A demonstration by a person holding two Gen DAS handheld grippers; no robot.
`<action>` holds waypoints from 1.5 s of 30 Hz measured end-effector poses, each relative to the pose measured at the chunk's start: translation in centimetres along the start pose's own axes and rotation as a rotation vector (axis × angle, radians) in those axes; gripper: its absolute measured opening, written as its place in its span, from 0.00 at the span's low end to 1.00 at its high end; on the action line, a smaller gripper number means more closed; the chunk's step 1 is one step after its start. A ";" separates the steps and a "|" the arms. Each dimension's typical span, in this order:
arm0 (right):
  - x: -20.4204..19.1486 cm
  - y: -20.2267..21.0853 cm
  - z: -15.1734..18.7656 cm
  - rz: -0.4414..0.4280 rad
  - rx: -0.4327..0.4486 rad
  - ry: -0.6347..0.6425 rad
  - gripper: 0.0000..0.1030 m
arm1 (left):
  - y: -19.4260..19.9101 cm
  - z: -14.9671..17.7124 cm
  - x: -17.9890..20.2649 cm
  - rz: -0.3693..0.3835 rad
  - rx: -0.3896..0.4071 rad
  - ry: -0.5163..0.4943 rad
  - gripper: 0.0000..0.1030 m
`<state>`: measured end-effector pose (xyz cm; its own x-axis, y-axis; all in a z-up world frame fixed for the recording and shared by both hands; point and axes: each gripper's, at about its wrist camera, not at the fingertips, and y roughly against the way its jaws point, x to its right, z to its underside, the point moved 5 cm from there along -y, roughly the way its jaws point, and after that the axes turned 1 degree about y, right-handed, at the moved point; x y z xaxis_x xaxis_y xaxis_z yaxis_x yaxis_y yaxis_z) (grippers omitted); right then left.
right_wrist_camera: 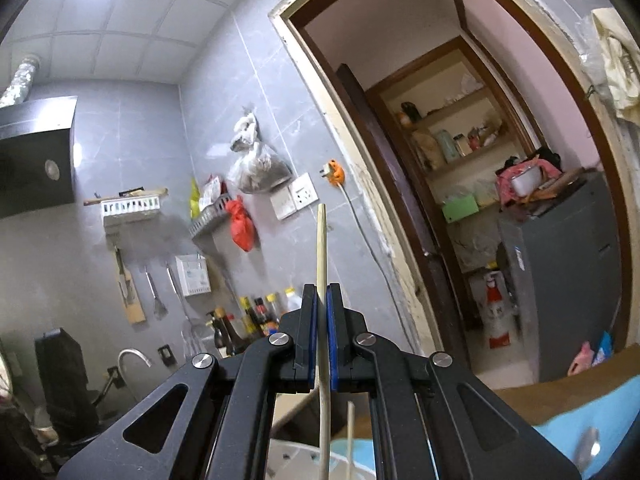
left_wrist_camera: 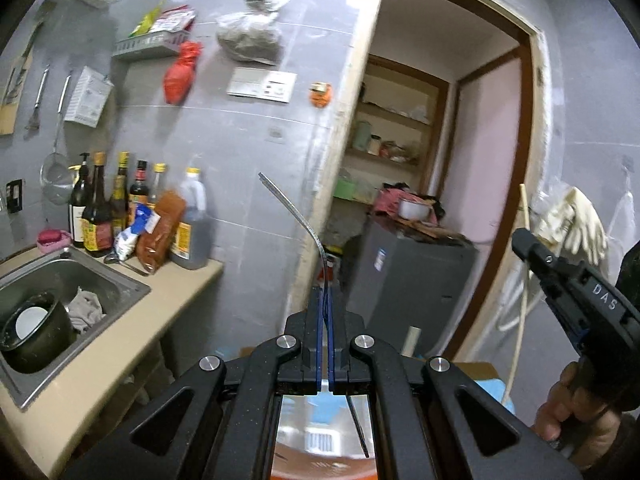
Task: Organize utensils
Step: 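Lower the fork into the white caddy with the left tool while the right drops its chopstick in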
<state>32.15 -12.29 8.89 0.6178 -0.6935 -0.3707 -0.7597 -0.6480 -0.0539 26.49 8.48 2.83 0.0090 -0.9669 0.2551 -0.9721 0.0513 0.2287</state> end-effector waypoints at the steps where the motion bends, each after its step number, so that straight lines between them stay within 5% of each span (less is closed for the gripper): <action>1: 0.1 -0.5 0.2 -0.005 0.006 -0.008 0.03 | -0.2 0.0 -0.7 -0.005 0.008 0.002 0.00; 10: 2.4 -2.7 3.0 0.028 -0.009 -0.083 0.03 | -1.7 0.8 -2.8 -0.054 0.060 -0.074 0.00; 29: 2.3 -2.7 7.4 0.074 -0.056 0.017 0.03 | -4.0 5.6 -1.6 -0.117 0.035 -0.226 0.00; 45: 2.2 -2.0 8.0 0.091 -0.076 0.031 0.04 | -4.0 6.6 -2.0 -0.087 -0.078 -0.161 0.02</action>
<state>33.40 -10.02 0.72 0.5534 -0.7593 -0.3423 -0.7963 -0.6029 0.0499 28.81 8.52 -4.79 0.0482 -0.9957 0.0787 -0.9483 -0.0208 0.3168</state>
